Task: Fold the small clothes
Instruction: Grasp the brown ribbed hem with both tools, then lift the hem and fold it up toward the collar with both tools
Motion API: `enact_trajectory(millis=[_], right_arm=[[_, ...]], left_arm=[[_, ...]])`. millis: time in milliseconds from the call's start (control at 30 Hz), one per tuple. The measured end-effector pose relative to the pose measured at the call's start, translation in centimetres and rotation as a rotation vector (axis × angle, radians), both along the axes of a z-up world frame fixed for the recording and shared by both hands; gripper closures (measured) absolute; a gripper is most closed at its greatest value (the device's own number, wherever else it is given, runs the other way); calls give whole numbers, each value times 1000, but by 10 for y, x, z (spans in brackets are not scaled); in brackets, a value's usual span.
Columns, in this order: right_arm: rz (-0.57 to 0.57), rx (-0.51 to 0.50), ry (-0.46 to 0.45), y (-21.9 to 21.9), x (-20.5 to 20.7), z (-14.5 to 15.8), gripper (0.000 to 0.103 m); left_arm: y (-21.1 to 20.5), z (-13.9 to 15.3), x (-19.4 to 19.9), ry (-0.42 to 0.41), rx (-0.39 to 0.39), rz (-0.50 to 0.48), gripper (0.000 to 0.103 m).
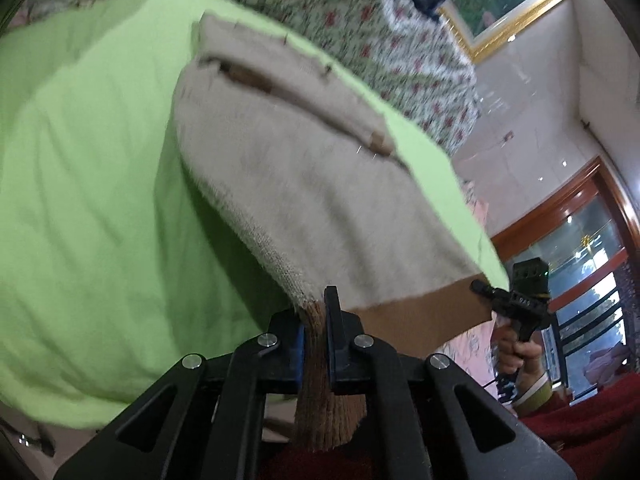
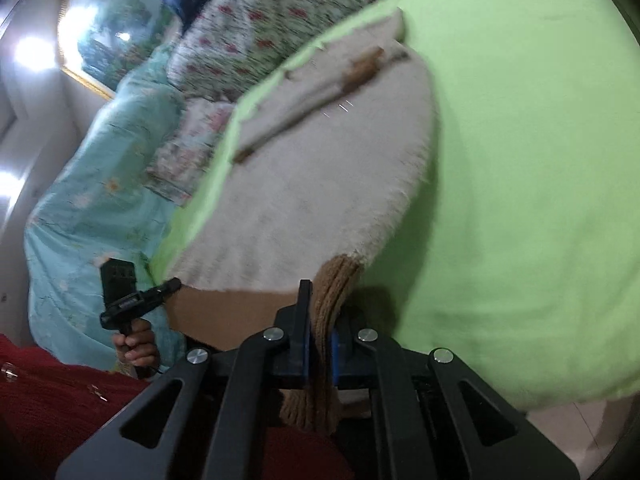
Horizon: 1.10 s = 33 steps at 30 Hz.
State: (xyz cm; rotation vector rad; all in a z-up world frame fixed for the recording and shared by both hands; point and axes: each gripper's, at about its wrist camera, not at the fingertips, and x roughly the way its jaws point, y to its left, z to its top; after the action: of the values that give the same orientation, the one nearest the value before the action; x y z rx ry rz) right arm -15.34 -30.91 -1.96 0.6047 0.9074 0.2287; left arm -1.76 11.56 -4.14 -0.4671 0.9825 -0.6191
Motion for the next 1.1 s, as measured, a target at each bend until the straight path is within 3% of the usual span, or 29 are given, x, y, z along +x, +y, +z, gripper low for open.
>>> enact_trajectory(millis=[200, 333, 533, 767, 1100], right_arm=[[-39, 45, -178, -4, 29, 52, 95], [-91, 36, -268, -17, 67, 83, 95], [-127, -26, -286, -35, 161, 100, 95], [-176, -111, -234, -58, 259, 89, 95], [-215, -206, -81, -86, 347, 23, 95]], left_arm=[[1, 57, 26, -143, -15, 49, 97], [7, 86, 65, -222, -61, 116, 97], [-1, 107, 157, -288, -25, 209, 97], [-7, 82, 259, -236, 16, 277, 97], [-19, 15, 350, -118, 124, 289, 96]])
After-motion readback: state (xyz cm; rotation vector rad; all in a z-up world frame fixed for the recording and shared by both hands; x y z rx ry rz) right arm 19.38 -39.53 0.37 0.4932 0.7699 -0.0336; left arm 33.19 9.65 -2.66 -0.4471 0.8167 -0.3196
